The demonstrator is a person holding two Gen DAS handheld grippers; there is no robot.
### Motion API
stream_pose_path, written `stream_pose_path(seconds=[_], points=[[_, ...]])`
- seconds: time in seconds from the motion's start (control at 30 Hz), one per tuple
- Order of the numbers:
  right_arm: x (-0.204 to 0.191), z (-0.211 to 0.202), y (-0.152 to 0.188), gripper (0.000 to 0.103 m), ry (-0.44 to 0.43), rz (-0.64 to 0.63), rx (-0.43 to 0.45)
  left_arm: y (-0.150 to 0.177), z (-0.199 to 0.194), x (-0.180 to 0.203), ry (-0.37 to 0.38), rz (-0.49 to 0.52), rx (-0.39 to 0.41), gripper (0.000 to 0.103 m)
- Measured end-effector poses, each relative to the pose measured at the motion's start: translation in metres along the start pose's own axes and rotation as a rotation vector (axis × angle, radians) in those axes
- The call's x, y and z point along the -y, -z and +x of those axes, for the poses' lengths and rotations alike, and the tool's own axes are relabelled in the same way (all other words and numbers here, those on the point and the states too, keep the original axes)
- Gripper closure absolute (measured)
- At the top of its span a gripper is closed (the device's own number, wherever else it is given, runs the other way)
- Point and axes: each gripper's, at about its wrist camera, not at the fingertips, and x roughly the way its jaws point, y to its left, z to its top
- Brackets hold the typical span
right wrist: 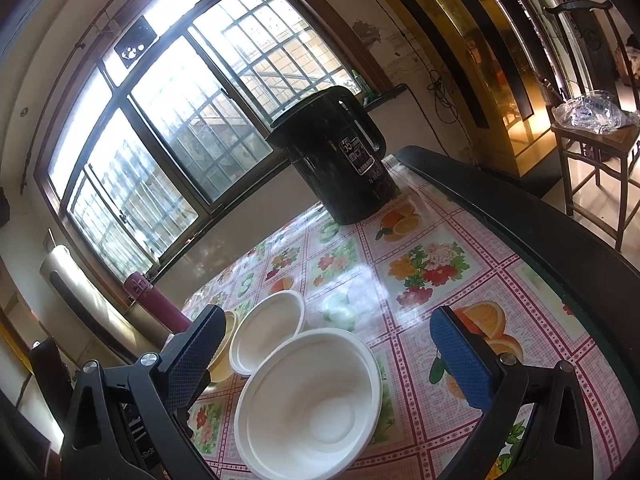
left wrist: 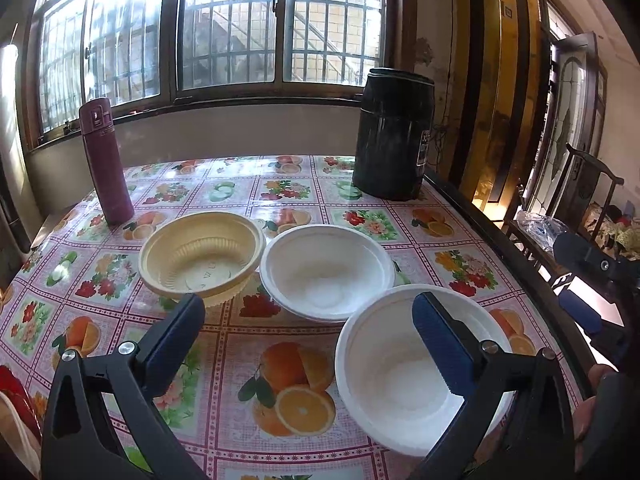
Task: Organize plates and bowls
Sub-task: 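Bring both grippers to the rim of the large white bowl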
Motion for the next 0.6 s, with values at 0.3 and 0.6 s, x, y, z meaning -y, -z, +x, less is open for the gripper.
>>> stream_pose_path(seconds=[0.3,0.6], points=[[-0.003,-0.002,0.003,0.0,-0.007,-0.007,-0.005,0.004,0.007,-0.004,-0.009,0.001,-0.03,0.0],[-0.004,-0.002,0.002,0.0,-0.013,-0.004,-0.014,0.007,0.01,-0.002,-0.004,0.014,-0.051,0.0]])
